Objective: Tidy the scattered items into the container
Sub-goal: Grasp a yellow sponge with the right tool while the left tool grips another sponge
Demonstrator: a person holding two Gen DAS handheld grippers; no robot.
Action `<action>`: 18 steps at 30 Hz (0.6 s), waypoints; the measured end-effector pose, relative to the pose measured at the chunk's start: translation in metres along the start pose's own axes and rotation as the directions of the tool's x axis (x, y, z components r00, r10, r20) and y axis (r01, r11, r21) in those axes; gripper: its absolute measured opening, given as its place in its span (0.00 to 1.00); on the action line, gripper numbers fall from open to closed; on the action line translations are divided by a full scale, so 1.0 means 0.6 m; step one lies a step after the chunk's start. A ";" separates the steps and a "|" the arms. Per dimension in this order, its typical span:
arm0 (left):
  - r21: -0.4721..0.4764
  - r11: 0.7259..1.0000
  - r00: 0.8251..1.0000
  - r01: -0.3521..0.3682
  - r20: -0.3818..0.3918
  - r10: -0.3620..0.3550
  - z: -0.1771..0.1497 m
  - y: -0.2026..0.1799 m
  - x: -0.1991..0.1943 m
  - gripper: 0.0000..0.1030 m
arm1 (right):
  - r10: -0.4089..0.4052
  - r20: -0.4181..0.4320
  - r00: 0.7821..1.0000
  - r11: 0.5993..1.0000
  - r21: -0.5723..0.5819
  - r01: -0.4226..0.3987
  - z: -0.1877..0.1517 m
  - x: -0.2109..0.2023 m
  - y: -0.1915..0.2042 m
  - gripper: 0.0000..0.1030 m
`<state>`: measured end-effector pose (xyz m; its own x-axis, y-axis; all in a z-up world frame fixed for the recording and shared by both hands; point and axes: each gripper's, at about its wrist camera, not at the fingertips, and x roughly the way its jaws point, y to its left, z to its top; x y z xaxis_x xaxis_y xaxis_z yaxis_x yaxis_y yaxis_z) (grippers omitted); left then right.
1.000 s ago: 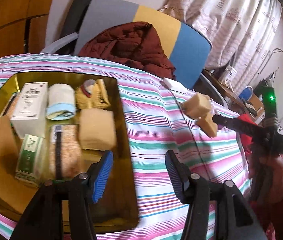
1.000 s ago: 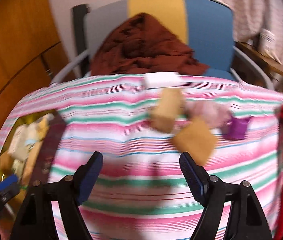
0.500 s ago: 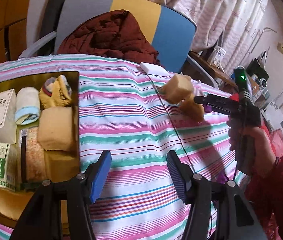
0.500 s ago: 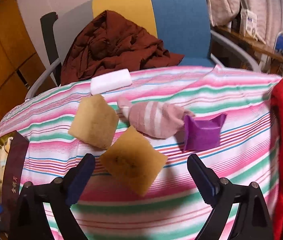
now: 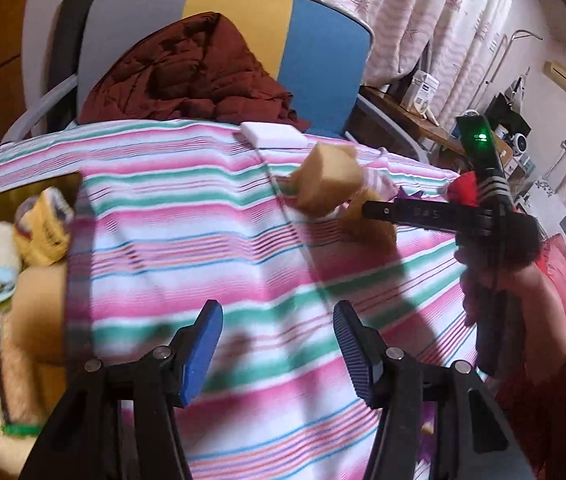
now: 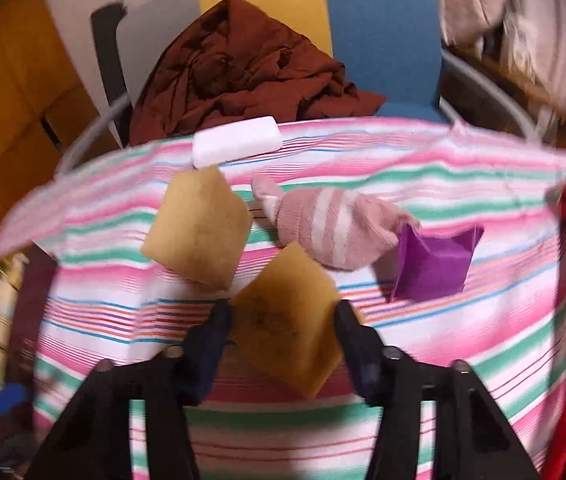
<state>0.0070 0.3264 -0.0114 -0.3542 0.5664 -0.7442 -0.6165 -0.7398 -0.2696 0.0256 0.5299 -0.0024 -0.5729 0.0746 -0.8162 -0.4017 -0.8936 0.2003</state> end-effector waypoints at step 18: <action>0.053 0.998 0.998 0.043 0.044 -0.046 0.133 -0.082 0.099 0.59 | 0.143 -0.037 0.989 0.967 0.217 -0.132 -0.002 0.014 -0.050 0.63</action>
<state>-0.0400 0.4253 0.0062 -0.3564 0.6151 -0.7033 -0.6675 -0.6943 -0.2690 0.0335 0.5571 -0.0159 -0.5977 -0.0706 -0.7986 -0.4679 -0.7782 0.4190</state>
